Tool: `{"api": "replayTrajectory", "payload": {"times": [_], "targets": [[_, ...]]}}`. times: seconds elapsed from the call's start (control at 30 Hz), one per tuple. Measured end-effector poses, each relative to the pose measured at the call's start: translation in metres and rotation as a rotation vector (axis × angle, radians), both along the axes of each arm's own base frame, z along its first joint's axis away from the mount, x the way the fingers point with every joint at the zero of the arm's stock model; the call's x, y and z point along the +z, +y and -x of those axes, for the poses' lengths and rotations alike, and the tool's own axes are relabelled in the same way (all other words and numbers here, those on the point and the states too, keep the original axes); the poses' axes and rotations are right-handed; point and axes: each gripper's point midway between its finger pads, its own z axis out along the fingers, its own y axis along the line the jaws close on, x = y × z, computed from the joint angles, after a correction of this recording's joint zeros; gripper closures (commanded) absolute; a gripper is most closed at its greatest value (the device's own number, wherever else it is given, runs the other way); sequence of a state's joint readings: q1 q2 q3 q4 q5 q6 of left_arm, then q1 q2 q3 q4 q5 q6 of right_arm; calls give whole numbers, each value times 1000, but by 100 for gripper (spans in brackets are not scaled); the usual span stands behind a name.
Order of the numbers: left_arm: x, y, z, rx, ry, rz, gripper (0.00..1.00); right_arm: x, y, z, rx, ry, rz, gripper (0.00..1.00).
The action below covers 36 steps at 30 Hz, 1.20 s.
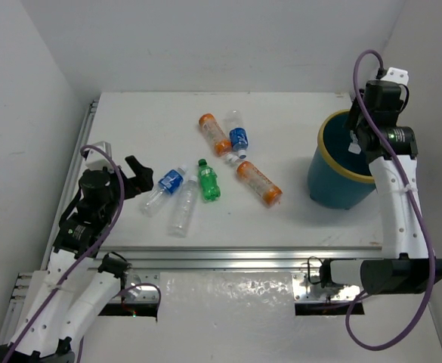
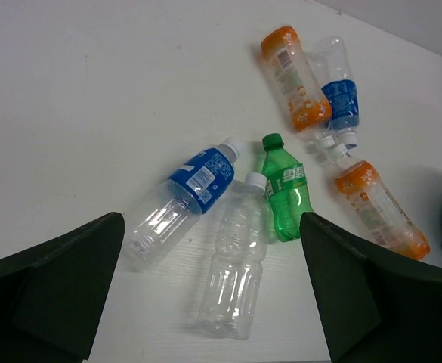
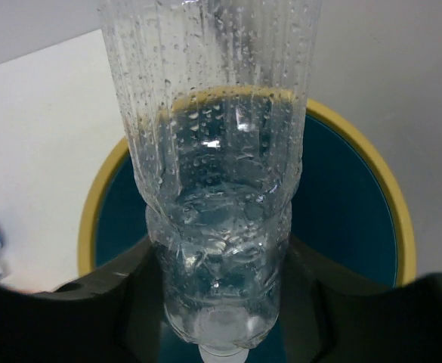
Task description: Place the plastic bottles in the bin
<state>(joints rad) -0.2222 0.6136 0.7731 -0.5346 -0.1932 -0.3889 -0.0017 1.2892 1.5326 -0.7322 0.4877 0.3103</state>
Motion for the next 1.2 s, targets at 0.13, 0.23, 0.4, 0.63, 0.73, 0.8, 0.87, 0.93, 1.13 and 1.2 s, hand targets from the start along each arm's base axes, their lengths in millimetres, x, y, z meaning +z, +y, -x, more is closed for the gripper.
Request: {"api": "replayTrajectory", "payload": {"times": [0.13, 0.23, 0.4, 0.63, 0.73, 0.8, 0.87, 0.93, 1.13, 1.2], "targets": [[-1, -1, 0, -5, 3, 1, 1, -12, -10, -2, -31, 28, -2, 1], [-2, -1, 0, -7, 5, -2, 1, -13, -9, -3, -20, 32, -6, 1], [-4, -1, -2, -8, 16, -8, 1, -2, 6, 2, 49, 0, -42, 1], [-7, -1, -3, -7, 28, -12, 1, 0, 144, 17, 564, -67, -151, 4], [-9, -1, -4, -6, 35, -14, 1, -42, 207, 25, 777, 44, -145, 4], [-10, -2, -4, -7, 40, -15, 1, -80, 221, 20, 820, 144, -130, 3], [-12, -2, -5, -7, 47, -17, 1, -128, 227, 13, 832, 272, -116, 2], [-12, -2, -5, -8, 49, -20, 1, -172, 231, 8, 842, 399, -105, 2], [-11, -1, -5, -10, 42, -21, 0, -271, 244, -1, 886, 674, -105, 6], [-10, -1, -4, -10, 37, -20, 0, -297, 249, -2, 899, 737, -104, 17]]}}
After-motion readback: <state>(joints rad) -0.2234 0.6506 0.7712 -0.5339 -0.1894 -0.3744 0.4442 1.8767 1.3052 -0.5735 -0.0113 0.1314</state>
